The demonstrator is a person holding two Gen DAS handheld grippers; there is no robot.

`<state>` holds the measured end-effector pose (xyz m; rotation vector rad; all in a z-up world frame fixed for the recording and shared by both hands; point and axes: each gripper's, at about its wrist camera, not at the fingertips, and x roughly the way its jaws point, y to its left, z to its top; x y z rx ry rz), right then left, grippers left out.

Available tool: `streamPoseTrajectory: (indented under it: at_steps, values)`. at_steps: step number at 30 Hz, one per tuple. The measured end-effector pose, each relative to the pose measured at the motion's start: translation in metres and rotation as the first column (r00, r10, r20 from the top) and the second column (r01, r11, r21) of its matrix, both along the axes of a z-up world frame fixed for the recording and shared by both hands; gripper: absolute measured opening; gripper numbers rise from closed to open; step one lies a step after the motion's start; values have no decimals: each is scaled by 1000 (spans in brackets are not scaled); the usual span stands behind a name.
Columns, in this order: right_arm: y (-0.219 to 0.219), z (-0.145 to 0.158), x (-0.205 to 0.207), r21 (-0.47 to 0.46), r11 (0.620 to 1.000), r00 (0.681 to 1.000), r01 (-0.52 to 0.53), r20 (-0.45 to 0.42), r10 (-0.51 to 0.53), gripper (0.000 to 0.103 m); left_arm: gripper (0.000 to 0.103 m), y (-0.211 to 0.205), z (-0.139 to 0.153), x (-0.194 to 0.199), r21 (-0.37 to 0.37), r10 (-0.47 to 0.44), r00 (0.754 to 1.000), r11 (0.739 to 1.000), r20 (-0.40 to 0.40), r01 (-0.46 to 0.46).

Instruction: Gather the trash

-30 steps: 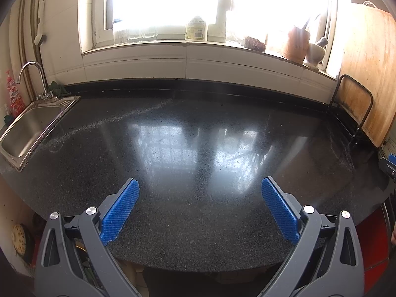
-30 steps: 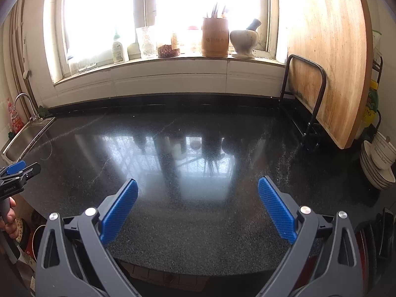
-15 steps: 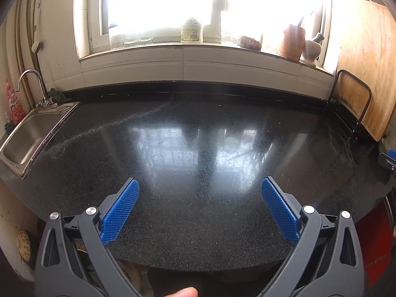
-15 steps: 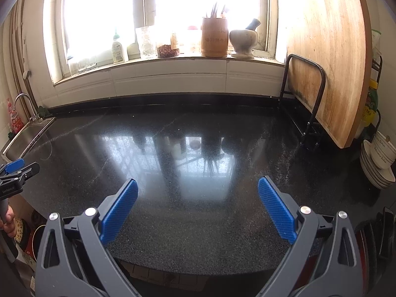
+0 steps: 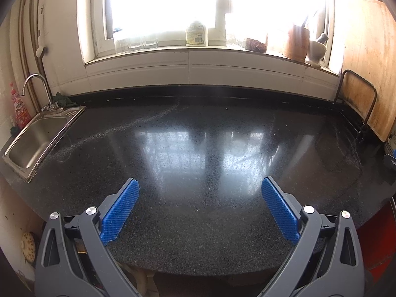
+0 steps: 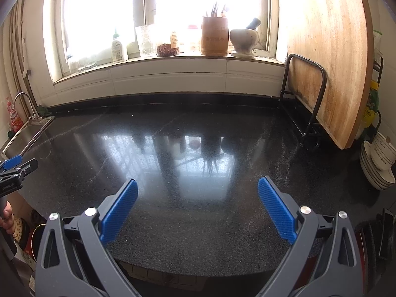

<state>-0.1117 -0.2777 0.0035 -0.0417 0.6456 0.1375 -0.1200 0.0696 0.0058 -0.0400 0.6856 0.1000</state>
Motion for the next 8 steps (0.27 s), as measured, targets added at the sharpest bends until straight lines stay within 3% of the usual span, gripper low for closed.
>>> streamPoseTrajectory:
  at_steps: [8]
  values:
    - [-7,-9,16,-10,1000,1000,-7,-7,7,96,96,13,-12,27,6,-20,999,1000,-35,20]
